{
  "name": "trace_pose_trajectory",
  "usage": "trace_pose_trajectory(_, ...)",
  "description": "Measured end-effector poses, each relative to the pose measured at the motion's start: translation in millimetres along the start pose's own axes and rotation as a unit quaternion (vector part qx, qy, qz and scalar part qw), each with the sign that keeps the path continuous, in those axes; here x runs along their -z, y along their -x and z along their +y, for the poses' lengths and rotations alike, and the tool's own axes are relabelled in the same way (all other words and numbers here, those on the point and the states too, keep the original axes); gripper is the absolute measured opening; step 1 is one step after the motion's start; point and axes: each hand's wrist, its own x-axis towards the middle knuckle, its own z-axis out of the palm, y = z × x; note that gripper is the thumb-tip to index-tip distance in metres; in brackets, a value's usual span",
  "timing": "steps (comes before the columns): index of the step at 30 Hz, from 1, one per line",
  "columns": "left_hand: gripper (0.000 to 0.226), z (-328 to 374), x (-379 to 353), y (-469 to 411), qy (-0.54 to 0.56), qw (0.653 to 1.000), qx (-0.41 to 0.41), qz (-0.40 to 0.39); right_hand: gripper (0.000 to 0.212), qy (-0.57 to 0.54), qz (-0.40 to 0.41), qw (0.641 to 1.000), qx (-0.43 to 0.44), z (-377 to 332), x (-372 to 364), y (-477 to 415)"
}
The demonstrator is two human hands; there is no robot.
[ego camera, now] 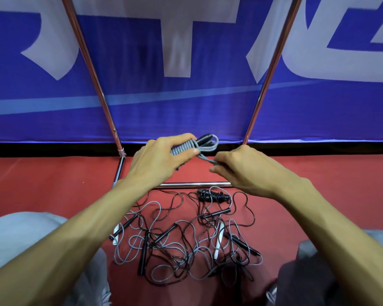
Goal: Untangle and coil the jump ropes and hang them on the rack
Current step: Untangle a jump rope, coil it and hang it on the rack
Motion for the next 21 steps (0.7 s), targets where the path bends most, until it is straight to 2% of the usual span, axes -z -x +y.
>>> trace_pose_trajectory(2,0.032,-0.1,-1.2,1.6,-0.078,0.996,-0.005,-0.034,0.027,0.069,0.003,0.997,0.037,-3.0,3.2,2.1)
trace_pose_trajectory(5,0.04,-0.9,-2.2,2.5,-0.15,0.986,-0.039,-0.063,0.026,0.11,0.061,0.989,0.081,-4.8,4.4,1.5)
trace_pose_trajectory(9,0.058,6.2,-0.1,6.6,-0.179,0.982,-0.058,-0.013,0.027,0.082,0.183,0.975,0.094,-4.7,8.4,0.2)
trace_pose_trajectory(12,0.051,9.5,0.6,10.6,-0.21,0.973,-0.092,0.027,0.03,0.055,0.218,0.971,0.085,-4.4,12.7,1.1)
trace_pose_trajectory(14,0.052,9.7,1.0,12.9,-0.227,0.966,-0.119,0.021,0.029,0.042,0.225,0.97,0.077,-3.3,11.4,0.1)
trace_pose_trajectory(18,0.047,11.5,0.6,15.4,-0.197,0.969,-0.143,-0.038,0.03,-0.065,0.196,0.977,0.045,3.4,6.0,-3.0)
trace_pose_trajectory(21,0.045,9.8,-0.1,15.0,-0.055,0.988,-0.126,-0.07,0.01,-0.249,0.136,0.959,-0.025,7.2,7.8,-3.4)
